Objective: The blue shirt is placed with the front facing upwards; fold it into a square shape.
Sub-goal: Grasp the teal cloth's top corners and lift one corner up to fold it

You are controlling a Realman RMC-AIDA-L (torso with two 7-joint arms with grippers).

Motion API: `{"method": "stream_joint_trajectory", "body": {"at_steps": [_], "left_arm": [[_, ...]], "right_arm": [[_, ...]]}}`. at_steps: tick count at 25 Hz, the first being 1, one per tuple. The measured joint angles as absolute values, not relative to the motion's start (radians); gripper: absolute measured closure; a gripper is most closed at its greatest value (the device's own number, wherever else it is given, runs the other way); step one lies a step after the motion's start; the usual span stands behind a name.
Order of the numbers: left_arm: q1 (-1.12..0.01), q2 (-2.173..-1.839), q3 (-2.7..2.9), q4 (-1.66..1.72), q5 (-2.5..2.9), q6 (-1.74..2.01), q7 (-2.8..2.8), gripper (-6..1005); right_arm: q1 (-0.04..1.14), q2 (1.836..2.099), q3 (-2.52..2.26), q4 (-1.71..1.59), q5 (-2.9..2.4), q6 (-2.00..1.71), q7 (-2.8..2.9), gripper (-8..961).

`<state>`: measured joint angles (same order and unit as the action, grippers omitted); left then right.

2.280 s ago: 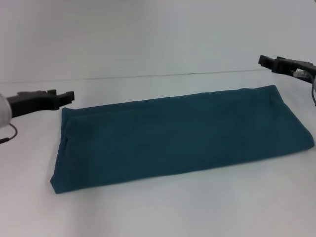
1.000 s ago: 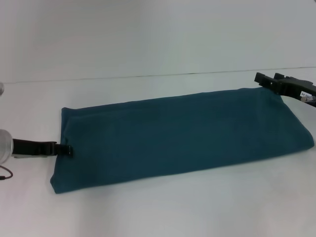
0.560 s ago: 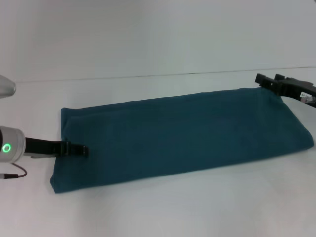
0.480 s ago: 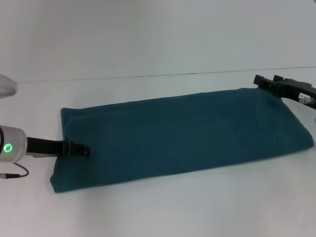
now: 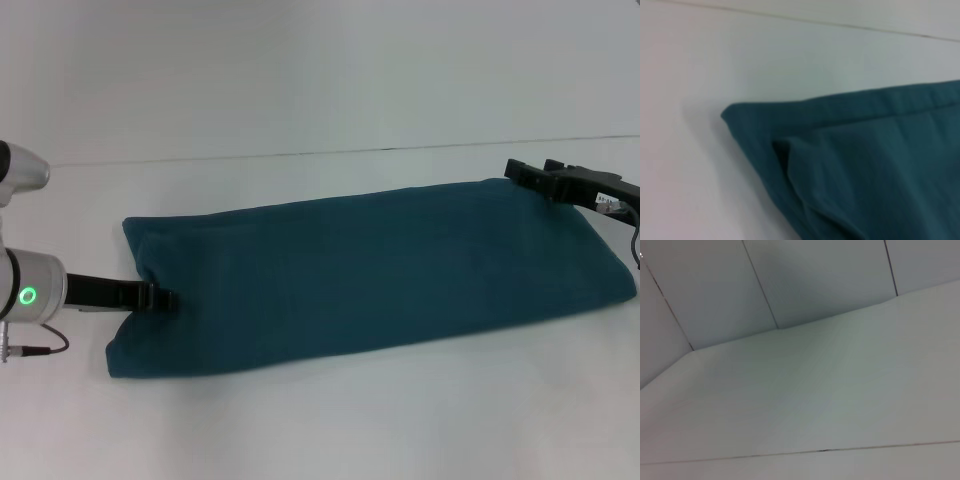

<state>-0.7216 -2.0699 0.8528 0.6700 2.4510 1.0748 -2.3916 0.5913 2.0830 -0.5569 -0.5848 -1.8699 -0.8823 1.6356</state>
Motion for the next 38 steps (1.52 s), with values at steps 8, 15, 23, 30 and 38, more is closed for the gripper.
{"method": "stream_joint_trajectory", "body": {"at_steps": [8, 15, 23, 30, 38], "left_arm": [[-0.713, -2.107, 0.856, 0.741, 2.433, 1.106, -2.382, 763], [-0.703, -2.155, 0.861, 0.867, 2.434, 1.163, -2.386, 942], [-0.699, -2.163, 0.865, 0.962, 2.43, 1.236, -2.416, 959], [-0.67, -2.164, 0.958, 1.106, 2.429, 1.284, -2.506, 959], [-0.68, -2.164, 0.97, 1.264, 2.427, 1.385, -2.574, 959]], "right_arm": [[0.582, 2.083, -0.555, -0.583, -1.865, -0.886, 1.636, 249], [0.575, 2.084, -0.547, -0.582, -1.863, -0.889, 1.632, 249], [0.567, 2.091, -0.55, -0.562, -1.767, -0.889, 1.519, 250], [0.577, 2.095, -0.546, -0.29, -1.41, -0.946, 0.96, 335], [0.681, 2.11, -0.536, 0.08, -1.091, -1.008, 0.376, 564]]}}
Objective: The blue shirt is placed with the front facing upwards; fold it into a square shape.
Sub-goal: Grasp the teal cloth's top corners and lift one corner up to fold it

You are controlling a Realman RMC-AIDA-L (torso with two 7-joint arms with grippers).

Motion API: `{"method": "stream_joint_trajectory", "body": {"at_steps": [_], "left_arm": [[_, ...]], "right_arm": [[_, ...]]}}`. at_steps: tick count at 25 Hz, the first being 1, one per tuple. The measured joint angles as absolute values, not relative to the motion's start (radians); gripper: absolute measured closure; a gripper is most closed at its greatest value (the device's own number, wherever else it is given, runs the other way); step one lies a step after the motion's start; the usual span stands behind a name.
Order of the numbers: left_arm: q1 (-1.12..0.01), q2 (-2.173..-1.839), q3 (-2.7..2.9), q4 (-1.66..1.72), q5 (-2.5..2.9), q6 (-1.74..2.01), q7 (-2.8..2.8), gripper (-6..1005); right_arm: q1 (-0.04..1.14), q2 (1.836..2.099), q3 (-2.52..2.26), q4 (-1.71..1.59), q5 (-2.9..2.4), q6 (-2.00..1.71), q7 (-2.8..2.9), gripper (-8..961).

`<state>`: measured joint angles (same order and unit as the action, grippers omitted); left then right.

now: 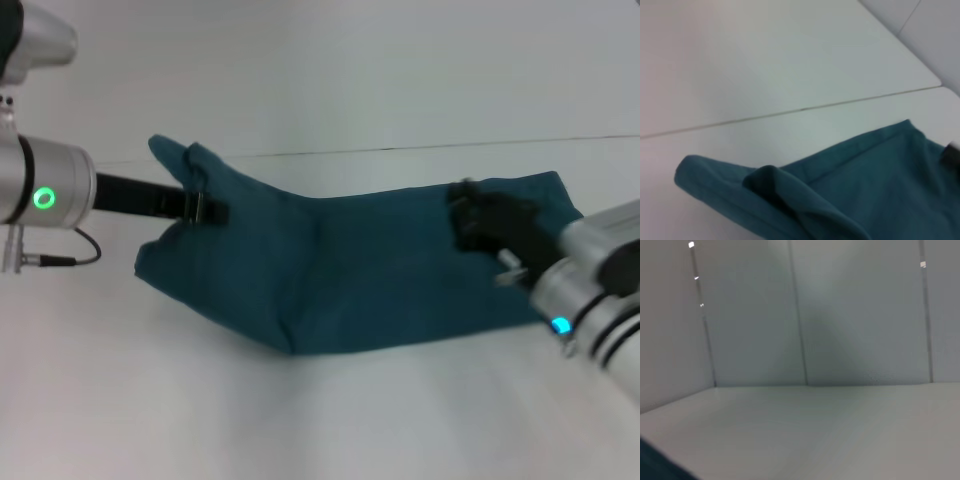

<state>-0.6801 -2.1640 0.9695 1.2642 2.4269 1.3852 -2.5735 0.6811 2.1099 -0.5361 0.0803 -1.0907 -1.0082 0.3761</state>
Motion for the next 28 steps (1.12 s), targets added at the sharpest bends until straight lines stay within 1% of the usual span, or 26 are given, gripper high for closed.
{"method": "stream_joint_trajectory", "body": {"at_steps": [7, 9, 14, 17, 19, 24, 28], "left_arm": [[-0.7, -2.161, 0.966, 1.342, 2.427, 1.441, -2.597, 960], [-0.704, -2.16, 0.961, 1.361, 2.426, 1.454, -2.602, 960], [-0.708, -2.159, 0.946, 1.427, 2.425, 1.486, -2.615, 960], [-0.714, -2.158, 0.926, 1.457, 2.425, 1.506, -2.617, 960], [-0.719, -2.158, 0.914, 1.474, 2.425, 1.519, -2.617, 960], [-0.728, -2.156, 0.905, 1.487, 2.425, 1.527, -2.618, 960], [-0.725, -2.153, 0.901, 1.477, 2.426, 1.524, -2.617, 960]], "right_arm": [[0.823, 2.118, -0.466, 0.249, -1.09, -0.886, 0.195, 849], [0.868, 2.12, -0.464, 0.274, -1.09, -0.839, 0.185, 954], [0.964, 2.121, -0.448, 0.326, -1.116, -0.739, 0.174, 952], [0.988, 2.121, -0.369, 0.355, -1.231, -0.703, 0.174, 951], [0.998, 2.121, -0.234, 0.385, -1.381, -0.655, 0.173, 950], [0.988, 2.119, -0.062, 0.412, -1.512, -0.579, 0.167, 948], [0.9, 2.105, 0.024, 0.412, -1.529, -0.627, 0.158, 947]]}}
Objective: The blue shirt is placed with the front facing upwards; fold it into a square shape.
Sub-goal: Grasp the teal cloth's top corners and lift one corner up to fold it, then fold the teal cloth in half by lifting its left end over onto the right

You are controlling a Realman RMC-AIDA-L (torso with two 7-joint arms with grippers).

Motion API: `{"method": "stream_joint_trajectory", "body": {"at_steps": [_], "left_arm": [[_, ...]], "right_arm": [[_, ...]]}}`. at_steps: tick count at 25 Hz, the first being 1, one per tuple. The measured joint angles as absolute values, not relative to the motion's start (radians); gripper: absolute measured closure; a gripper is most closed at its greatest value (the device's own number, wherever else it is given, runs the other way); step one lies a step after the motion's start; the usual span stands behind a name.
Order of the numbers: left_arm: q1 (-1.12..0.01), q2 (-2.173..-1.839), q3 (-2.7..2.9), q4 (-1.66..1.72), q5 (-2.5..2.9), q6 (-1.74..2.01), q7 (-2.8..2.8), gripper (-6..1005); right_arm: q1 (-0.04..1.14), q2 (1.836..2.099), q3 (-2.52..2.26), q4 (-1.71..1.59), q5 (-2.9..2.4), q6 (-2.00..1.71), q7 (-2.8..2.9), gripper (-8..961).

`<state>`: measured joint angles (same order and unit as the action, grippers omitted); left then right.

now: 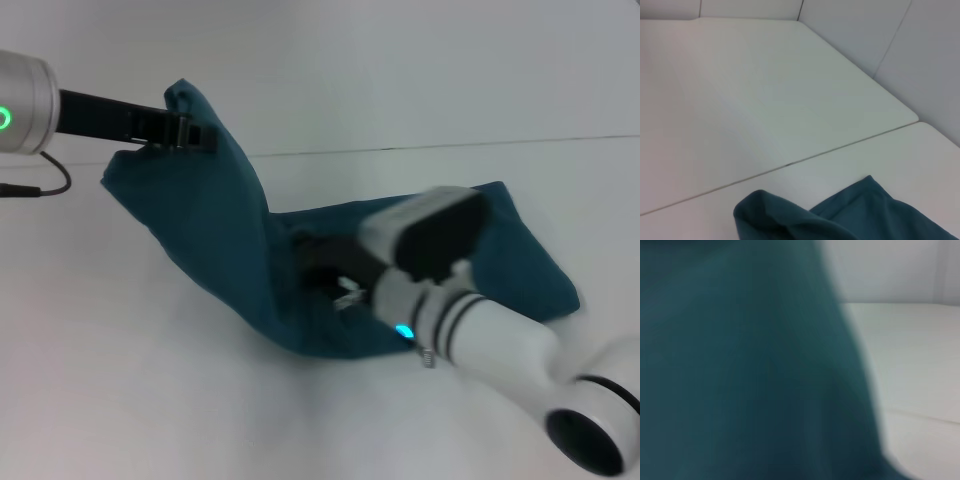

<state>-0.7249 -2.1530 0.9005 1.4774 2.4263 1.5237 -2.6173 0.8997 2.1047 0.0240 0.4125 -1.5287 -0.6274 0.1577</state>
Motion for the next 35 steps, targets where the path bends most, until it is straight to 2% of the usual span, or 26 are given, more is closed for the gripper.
{"method": "stream_joint_trajectory", "body": {"at_steps": [4, 7, 13, 18, 22, 25, 29, 32, 35], "left_arm": [[-0.725, -2.148, 0.884, 1.474, 2.426, 1.525, -2.614, 960], [-0.727, -2.141, 0.879, 1.481, 2.426, 1.528, -2.616, 960], [-0.739, -2.141, 0.875, 1.506, 2.424, 1.534, -2.618, 957], [-0.749, -2.139, 0.868, 1.516, 2.424, 1.537, -2.619, 952], [-0.751, -2.138, 0.868, 1.514, 2.424, 1.535, -2.619, 949], [-0.746, -2.141, 0.868, 1.504, 2.423, 1.526, -2.616, 947], [-0.743, -2.149, 0.868, 1.5, 2.423, 1.521, -2.61, 943], [-0.744, -2.156, 0.868, 1.5, 2.423, 1.518, -2.609, 941], [-0.741, -2.159, 0.869, 1.501, 2.409, 1.513, -2.608, 938]], "right_arm": [[0.805, 2.101, 0.068, 0.382, -1.531, -0.707, 0.157, 945], [0.781, 2.104, 0.067, 0.376, -1.536, -0.729, 0.157, 944], [0.842, 2.119, 0.076, 0.426, -1.614, -0.636, 0.156, 942], [0.936, 2.121, 0.079, 0.48, -1.63, -0.521, 0.156, 940], [0.963, 2.121, 0.092, 0.499, -1.636, -0.492, 0.156, 939], [0.922, 2.112, 0.123, 0.49, -1.637, -0.524, 0.156, 938], [0.793, 2.091, 0.168, 0.44, -1.636, -0.657, 0.172, 936], [0.734, 2.091, 0.179, 0.374, -1.64, -0.755, 0.221, 935], [0.726, 2.093, 0.176, 0.359, -1.693, -0.773, 0.287, 934]]}}
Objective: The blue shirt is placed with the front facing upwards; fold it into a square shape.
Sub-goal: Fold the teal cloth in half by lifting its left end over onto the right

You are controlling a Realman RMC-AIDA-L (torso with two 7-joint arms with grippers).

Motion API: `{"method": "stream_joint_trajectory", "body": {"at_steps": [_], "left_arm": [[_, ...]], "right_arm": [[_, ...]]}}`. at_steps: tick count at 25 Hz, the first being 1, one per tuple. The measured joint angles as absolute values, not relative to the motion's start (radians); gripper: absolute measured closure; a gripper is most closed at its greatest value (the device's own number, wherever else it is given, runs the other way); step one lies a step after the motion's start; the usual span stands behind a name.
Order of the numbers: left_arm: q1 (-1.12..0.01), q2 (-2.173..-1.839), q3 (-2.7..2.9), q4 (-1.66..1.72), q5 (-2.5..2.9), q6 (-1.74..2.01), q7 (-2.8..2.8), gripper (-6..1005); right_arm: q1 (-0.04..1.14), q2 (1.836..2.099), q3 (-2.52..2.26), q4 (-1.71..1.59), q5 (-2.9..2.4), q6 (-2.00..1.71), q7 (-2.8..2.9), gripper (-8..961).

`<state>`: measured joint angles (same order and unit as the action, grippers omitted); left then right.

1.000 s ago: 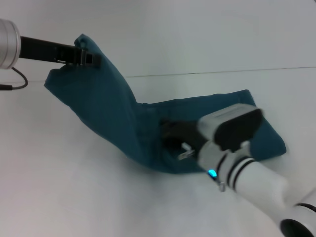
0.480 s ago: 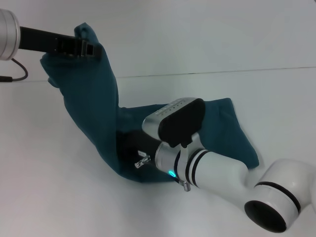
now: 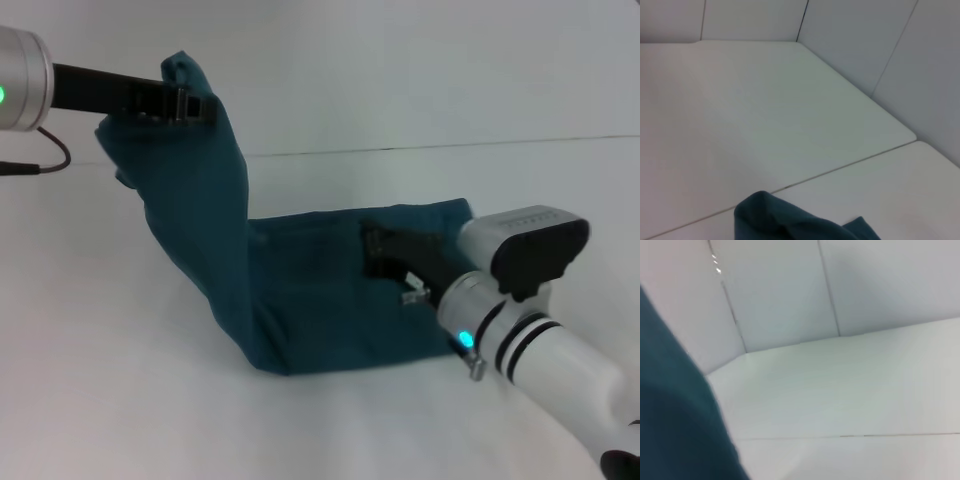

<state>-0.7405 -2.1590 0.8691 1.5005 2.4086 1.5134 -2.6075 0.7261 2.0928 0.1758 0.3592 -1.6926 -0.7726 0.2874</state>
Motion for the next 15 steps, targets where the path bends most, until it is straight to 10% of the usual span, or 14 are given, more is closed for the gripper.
{"method": "stream_joint_trajectory", "body": {"at_steps": [15], "left_arm": [[-0.736, -2.16, 0.871, 1.504, 2.376, 1.509, -2.602, 926]], "right_arm": [[0.946, 2.121, 0.182, 0.524, -1.845, -0.473, 0.303, 928]]}}
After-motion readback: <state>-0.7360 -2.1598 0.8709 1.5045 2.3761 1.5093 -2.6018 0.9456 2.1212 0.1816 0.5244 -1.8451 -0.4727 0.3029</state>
